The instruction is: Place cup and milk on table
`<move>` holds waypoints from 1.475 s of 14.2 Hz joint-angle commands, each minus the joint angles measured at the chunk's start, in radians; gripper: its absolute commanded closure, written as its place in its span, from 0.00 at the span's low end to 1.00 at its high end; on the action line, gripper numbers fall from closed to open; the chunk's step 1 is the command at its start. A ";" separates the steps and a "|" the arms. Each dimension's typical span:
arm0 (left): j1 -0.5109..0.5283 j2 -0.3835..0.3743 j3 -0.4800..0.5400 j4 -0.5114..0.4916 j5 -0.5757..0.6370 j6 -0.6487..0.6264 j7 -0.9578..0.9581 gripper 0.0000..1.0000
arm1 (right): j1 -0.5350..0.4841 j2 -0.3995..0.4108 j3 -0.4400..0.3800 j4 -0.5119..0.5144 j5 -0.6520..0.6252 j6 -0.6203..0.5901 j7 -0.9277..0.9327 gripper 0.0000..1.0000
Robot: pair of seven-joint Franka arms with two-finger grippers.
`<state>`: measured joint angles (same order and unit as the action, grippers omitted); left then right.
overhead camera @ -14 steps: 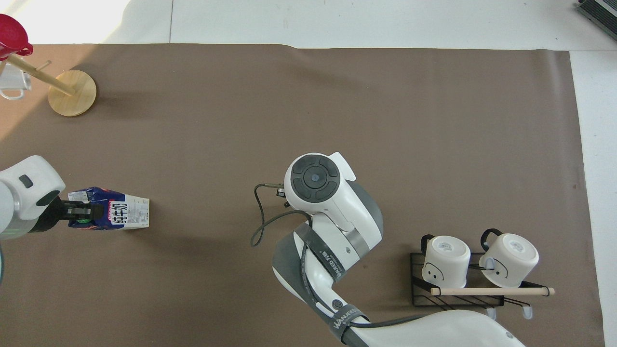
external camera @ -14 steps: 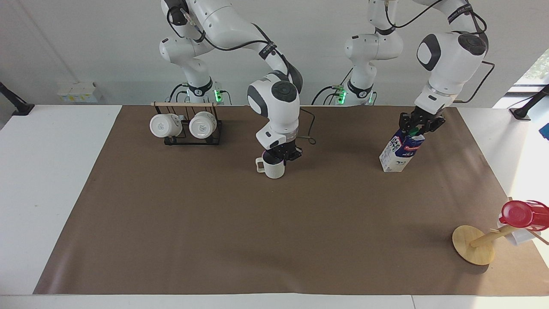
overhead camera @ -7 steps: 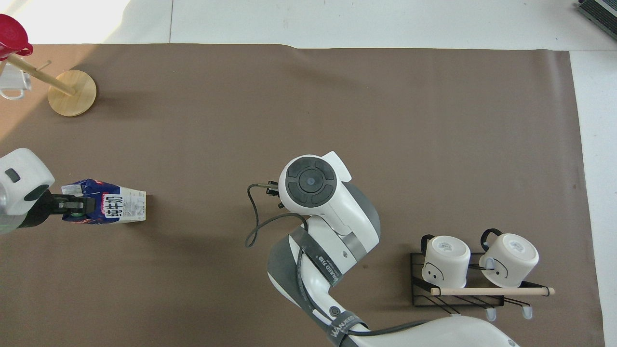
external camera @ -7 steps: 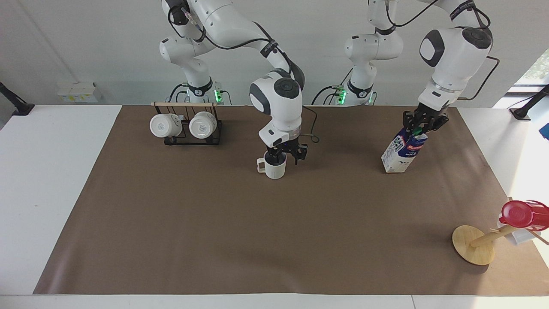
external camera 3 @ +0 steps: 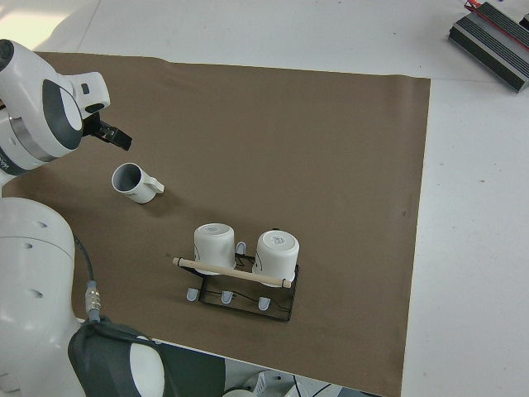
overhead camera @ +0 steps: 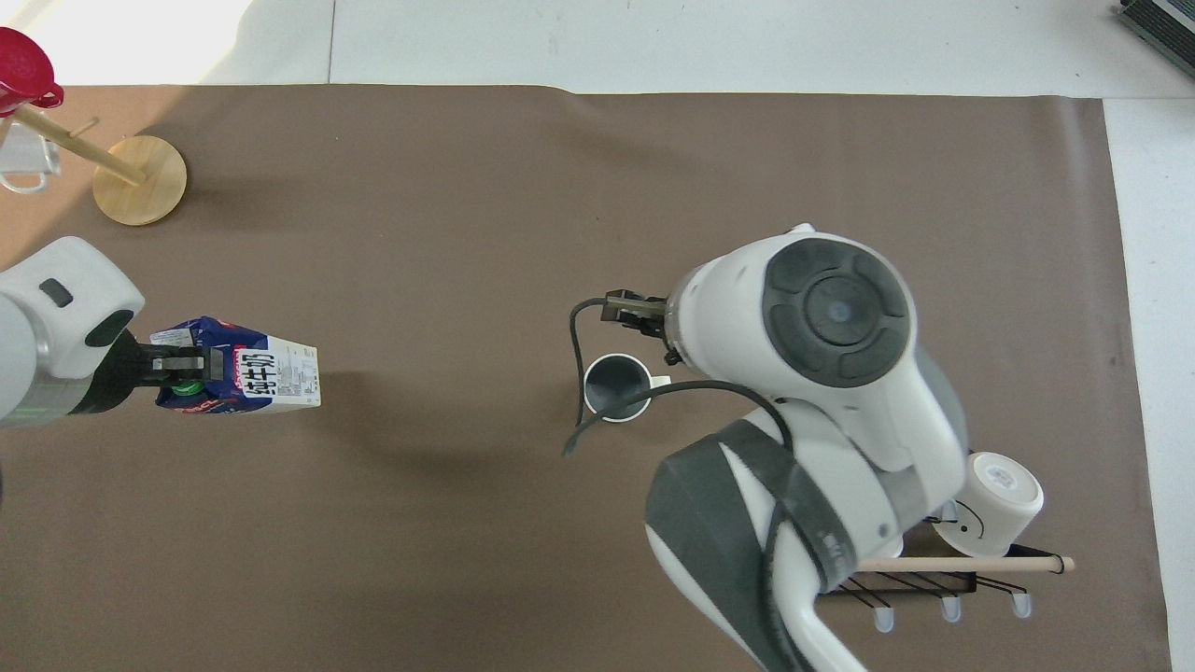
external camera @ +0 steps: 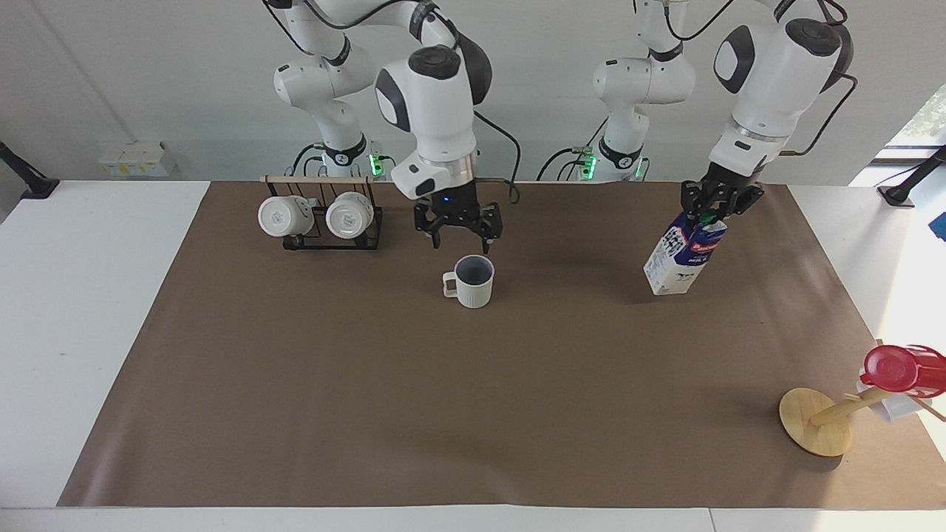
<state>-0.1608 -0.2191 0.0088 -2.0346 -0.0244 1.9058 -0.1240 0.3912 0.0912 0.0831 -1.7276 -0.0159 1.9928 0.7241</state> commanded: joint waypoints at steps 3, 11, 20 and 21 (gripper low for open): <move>-0.184 0.032 0.010 0.066 0.009 -0.042 -0.227 0.57 | -0.224 -0.158 0.001 -0.027 0.014 -0.159 -0.294 0.00; -0.428 0.142 0.010 0.076 0.017 0.094 -0.485 0.60 | -0.360 -0.116 -0.019 0.238 0.007 -0.538 -0.454 0.00; -0.482 0.256 0.010 0.074 0.124 0.174 -0.592 0.60 | -0.408 -0.105 -0.017 0.260 0.010 -0.543 -0.474 0.00; -0.487 0.256 0.010 0.074 0.124 0.174 -0.592 0.60 | -0.408 -0.105 -0.017 0.258 0.010 -0.545 -0.474 0.00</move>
<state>-0.6204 0.0287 0.0015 -1.9669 0.0743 2.0819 -0.6917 -0.0012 -0.0191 0.0586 -1.4880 -0.0159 1.4701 0.2780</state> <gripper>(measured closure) 0.577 0.000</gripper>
